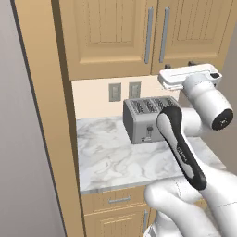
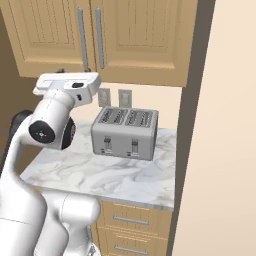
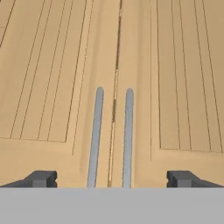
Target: Open the cabinet directly in front. Then move the liquor and the cup to the dining counter with the candle on it.
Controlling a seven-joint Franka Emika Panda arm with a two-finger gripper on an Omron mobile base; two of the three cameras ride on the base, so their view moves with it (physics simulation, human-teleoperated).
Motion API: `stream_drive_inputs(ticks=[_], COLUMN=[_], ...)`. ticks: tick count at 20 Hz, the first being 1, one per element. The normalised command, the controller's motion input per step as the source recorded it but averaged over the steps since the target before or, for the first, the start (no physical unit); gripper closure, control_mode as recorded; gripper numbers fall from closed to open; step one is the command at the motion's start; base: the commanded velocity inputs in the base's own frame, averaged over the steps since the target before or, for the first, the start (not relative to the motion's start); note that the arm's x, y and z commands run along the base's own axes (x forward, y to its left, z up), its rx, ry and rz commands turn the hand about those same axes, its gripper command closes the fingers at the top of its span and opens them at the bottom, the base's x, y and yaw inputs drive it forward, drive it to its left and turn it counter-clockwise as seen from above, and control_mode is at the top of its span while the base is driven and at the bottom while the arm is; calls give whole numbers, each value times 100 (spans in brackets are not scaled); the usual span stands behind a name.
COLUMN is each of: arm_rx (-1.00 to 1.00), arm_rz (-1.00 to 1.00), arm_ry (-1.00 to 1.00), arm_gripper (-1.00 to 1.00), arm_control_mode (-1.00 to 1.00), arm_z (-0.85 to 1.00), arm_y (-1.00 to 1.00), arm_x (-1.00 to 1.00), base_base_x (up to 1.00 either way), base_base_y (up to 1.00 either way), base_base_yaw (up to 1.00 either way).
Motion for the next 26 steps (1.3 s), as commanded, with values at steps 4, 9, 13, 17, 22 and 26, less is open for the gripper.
stream_drive_inputs(ticks=[4,9,13,17,22,26], arm_rx=[7,7,3,1,1,1], arm_rz=[0,0,0,0,1,1], arm_ry=[0,0,1,7,13,16], arm_gripper=[-100,-100,-100,-100,-100,100], arm_control_mode=[-100,-100,-100,-100,-100,-100], arm_z=[28,19,3,0,0,0], arm_y=[-20,-19,-9,-6,-5,-3], arm_x=[63,71,77,84,99,99], base_base_x=[0,0,0,0,0,0], base_base_y=[0,0,0,0,0,0], base_base_yaw=[0,0,0,0,0,0])
